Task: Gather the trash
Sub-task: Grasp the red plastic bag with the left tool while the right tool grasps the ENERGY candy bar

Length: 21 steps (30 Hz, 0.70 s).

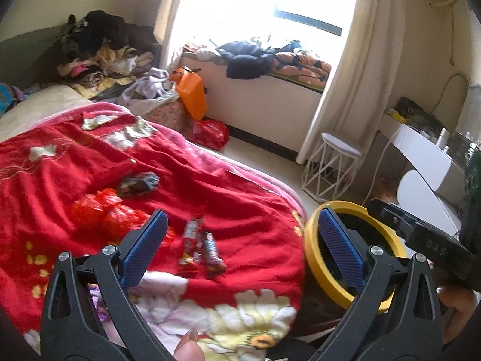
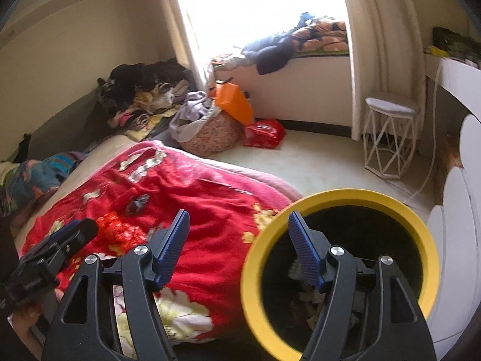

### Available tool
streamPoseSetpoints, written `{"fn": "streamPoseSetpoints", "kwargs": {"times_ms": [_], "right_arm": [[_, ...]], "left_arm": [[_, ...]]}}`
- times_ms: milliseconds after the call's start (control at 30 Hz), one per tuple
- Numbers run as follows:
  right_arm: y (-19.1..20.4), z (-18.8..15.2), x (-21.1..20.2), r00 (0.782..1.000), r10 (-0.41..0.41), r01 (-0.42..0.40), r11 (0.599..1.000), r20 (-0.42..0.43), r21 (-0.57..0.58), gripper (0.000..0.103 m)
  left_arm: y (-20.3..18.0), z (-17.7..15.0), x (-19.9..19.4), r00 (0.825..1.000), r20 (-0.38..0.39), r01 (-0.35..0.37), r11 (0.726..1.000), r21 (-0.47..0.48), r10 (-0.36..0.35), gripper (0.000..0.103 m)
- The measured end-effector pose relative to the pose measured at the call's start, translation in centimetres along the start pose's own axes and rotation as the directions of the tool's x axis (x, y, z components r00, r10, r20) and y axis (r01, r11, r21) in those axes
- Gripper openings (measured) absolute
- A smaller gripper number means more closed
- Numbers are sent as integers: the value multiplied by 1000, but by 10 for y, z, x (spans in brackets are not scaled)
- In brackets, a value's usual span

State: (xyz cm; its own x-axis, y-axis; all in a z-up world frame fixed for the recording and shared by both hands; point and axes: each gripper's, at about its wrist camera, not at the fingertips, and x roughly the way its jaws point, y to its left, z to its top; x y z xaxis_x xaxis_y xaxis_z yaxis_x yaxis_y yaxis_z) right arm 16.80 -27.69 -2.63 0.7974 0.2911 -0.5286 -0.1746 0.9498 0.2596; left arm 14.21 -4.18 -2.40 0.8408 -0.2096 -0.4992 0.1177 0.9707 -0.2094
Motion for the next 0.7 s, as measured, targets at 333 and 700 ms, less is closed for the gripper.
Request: {"fn": "streamPoseSetpoints", "kwargs": {"times_ms": [333,700], "right_arm": [[46,-7,14,998,51,-53,996,-30,-67,66],[107,-22,35,993,78,-92,980,-87,-174,66]], "left_arm": [[55,16,-17,997,49,-62,994,-93,67,93],[118,16,-29,988,51,-134,970,-202,147,93]]}}
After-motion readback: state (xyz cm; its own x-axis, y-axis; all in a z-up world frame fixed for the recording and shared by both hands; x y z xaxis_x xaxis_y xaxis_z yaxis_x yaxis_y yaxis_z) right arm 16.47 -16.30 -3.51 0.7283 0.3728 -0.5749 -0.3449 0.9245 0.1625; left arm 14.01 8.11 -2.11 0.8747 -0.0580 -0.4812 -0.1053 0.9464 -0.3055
